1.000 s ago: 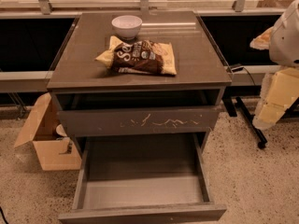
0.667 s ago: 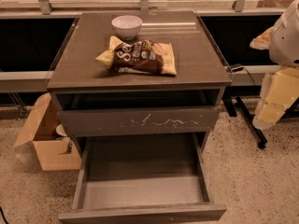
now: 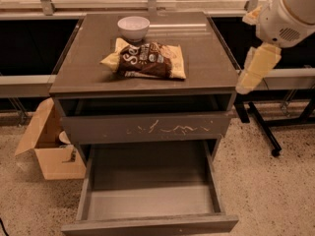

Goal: Place brown chip bag into middle drawer

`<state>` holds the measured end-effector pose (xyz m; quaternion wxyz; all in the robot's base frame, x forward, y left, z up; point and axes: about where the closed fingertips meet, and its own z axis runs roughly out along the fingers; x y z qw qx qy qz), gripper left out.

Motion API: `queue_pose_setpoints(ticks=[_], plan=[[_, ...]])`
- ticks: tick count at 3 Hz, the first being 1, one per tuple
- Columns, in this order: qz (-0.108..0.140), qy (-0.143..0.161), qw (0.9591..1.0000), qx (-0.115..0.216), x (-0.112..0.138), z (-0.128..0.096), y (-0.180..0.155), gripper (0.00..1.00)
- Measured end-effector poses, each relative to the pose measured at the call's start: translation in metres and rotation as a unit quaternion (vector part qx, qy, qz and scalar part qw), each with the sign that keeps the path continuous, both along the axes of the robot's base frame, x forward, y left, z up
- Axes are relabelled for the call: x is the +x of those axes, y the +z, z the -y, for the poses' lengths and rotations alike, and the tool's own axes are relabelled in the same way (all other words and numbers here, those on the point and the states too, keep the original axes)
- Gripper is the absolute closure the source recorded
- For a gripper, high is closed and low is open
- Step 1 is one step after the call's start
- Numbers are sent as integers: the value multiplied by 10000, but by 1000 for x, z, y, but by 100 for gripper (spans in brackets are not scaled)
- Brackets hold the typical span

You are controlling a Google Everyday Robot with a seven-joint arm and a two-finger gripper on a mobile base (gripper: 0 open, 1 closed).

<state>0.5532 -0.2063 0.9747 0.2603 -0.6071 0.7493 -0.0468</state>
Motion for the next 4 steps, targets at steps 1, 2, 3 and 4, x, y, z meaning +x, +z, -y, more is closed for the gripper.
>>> queue_pose_setpoints(ticks=[1,2,3,4], plan=[[466,141,9966,667,67,-18,-7,0],[547,151,9947,862,86,-22,-13,0],[547,153,9947,861,86,-22,-13,0],[564,233,9925,1056,92,-28,-16,0]])
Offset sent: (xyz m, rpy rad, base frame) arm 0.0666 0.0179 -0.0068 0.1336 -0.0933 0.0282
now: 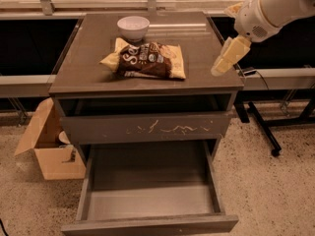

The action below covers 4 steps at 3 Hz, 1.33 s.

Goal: Place brown chip bag into middle drawer

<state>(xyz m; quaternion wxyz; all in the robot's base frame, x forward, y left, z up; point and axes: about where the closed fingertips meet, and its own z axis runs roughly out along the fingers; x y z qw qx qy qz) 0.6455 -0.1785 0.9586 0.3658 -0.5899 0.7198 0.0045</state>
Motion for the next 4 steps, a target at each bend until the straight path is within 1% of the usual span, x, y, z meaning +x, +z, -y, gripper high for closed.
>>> queue_pose_setpoints(ticks=[1,2,3,4], plan=[[125,494,9973,531,48,-48,-14,0],[103,667,9939,873,78,-79,-26,0],[-229,847,9889,1196,97,-127,-55,0],[-483,940,9846,1392,103,-152,-73,0]])
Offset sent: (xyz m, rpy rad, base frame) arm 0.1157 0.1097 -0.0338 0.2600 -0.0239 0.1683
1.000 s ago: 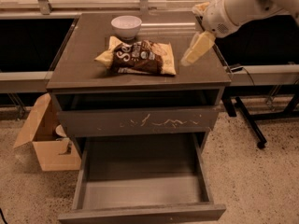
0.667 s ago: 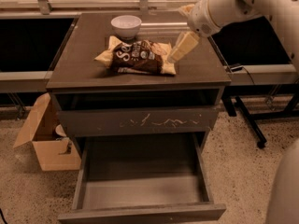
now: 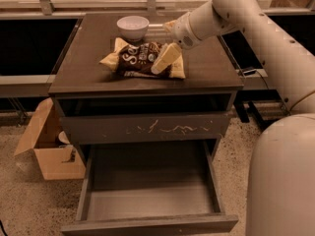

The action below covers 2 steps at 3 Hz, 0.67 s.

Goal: Place brown chip bag into middle drawer

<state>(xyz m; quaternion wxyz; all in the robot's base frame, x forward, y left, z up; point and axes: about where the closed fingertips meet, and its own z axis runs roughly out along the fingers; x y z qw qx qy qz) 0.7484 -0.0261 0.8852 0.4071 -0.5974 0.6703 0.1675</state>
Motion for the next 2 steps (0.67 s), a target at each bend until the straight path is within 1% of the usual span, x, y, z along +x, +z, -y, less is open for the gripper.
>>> queue_pose_setpoints(ticks=[1,2], plan=[[-227,87,9996,142,1,-20,-15,19],[-331,92,9992,210,-1,-31,-20,42]])
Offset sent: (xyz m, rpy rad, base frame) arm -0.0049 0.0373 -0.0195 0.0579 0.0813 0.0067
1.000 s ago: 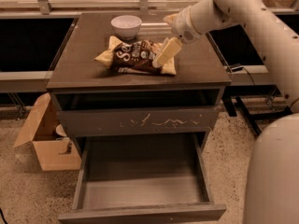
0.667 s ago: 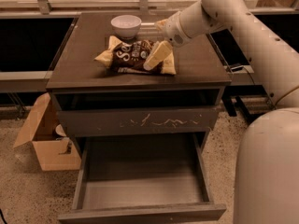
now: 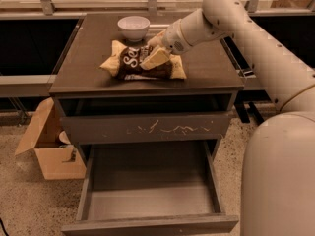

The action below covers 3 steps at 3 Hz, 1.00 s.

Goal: Place brown chip bag into middle drawer

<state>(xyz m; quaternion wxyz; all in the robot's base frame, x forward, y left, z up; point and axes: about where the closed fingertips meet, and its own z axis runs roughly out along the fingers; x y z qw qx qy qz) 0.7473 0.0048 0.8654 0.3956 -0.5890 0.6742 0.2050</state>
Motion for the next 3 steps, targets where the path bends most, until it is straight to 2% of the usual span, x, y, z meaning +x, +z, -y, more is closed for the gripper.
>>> queue_pose_setpoints(ticks=[1,2,3], plan=[[36,-80,9999,92,-9,-7,9,66],[480,-274,9979,335,-42,-9,54,96],[975,-563,9923,512,-81,-4,104,100]])
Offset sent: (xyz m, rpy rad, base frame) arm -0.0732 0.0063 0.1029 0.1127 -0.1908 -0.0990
